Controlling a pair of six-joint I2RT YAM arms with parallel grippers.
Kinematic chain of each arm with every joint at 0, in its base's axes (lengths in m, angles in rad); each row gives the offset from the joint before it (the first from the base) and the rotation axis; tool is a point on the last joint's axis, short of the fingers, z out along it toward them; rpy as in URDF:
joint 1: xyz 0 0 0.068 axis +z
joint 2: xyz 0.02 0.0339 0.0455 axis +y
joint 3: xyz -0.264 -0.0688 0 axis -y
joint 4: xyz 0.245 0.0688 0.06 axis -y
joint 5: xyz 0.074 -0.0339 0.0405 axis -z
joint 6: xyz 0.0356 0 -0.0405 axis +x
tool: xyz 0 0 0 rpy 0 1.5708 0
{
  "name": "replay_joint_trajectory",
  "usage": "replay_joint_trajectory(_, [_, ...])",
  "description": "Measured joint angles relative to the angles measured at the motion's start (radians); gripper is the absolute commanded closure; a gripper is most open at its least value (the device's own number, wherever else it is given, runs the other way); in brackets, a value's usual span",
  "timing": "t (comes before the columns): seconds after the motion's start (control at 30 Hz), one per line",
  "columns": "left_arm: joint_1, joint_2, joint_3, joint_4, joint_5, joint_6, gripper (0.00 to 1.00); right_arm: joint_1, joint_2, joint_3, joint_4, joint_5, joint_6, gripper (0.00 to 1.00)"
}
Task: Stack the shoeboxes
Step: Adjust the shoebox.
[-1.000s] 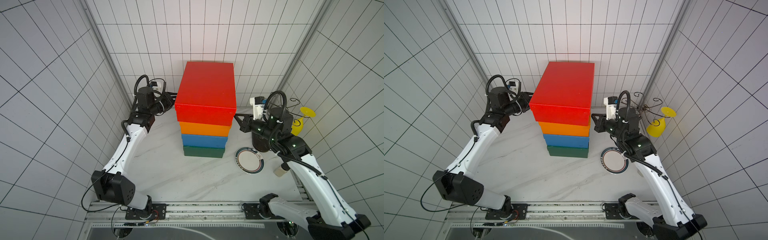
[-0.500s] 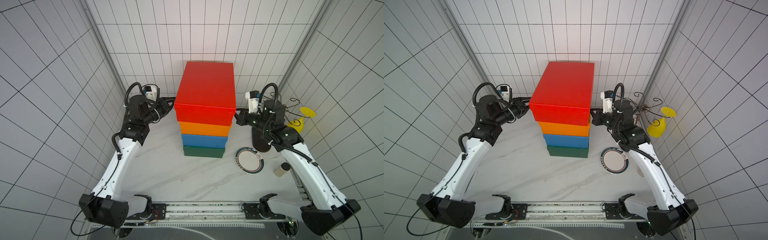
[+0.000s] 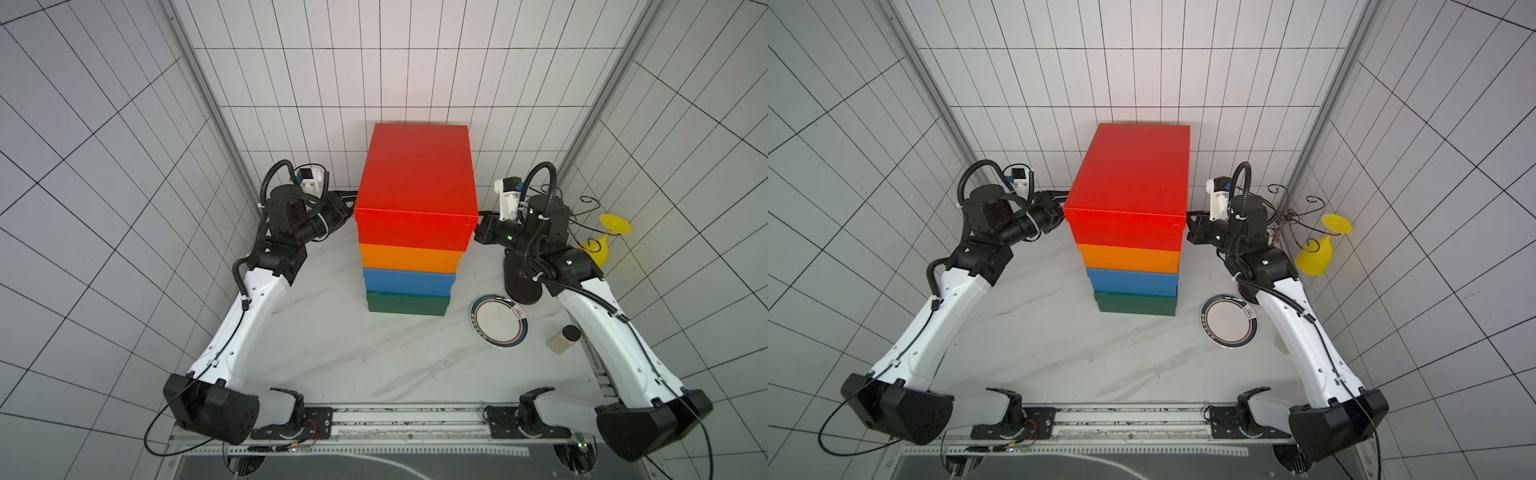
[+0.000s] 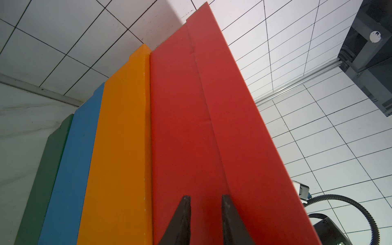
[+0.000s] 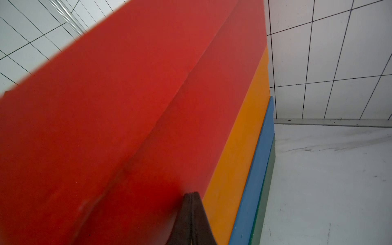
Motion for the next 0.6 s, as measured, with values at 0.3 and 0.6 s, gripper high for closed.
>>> replay_joint_trajectory(0.3, [-0.012,0.044,0.032,0.004,-0.012,-0.006,0.73,-0.026,0.014,0.0,0.033,-0.02,0.008,0.94])
replay_joint_trajectory(0.6, [-0.014,0.055,0.032,0.004,-0.028,-0.006,0.73,-0.037,0.05,0.027,0.055,-0.039,0.017,0.94])
